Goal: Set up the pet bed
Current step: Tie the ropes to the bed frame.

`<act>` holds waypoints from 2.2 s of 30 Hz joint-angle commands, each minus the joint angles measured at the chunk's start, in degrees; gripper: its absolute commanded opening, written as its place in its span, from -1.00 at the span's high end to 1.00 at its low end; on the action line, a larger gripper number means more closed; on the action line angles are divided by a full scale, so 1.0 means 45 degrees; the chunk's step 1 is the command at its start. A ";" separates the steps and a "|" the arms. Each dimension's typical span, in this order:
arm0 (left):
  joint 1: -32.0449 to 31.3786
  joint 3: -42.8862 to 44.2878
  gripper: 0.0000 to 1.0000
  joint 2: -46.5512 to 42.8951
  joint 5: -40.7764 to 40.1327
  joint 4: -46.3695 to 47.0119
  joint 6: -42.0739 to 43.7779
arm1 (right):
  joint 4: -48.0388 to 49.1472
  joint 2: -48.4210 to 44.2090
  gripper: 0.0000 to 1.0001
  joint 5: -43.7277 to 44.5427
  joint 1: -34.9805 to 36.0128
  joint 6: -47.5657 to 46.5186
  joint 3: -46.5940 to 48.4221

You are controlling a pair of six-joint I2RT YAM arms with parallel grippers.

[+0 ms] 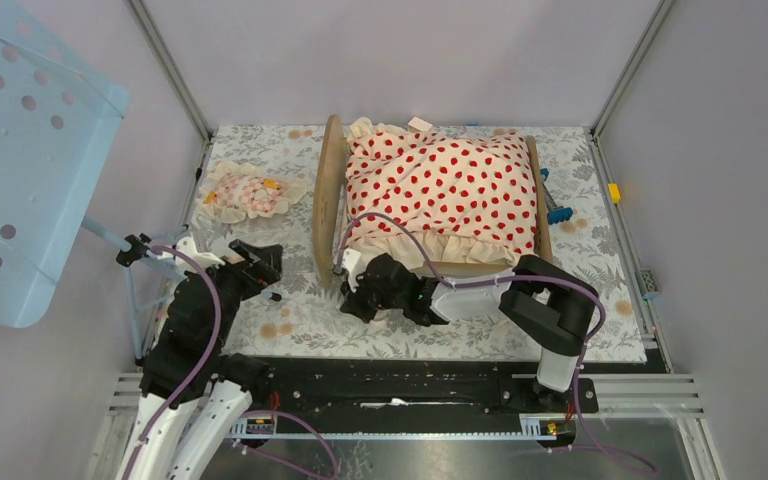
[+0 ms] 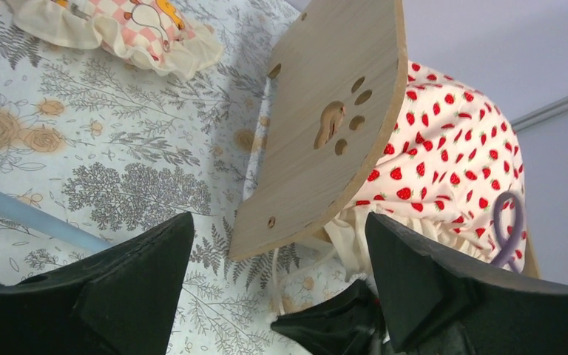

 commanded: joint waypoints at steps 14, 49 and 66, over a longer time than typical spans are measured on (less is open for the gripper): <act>0.0067 -0.3254 -0.71 -0.0840 0.4457 0.4746 0.1021 | 0.0110 -0.2082 1.00 0.5030 -0.0277 0.7014 0.0706; -0.2705 -0.4281 -0.19 0.4288 0.5738 0.8199 0.2461 | -0.1652 -0.3052 1.00 0.3598 -0.1521 1.0915 0.1770; -0.3183 -0.4645 -0.09 0.4772 0.4194 0.9052 0.2770 | -0.2066 -0.3145 1.00 0.2230 -0.1618 1.1399 0.1953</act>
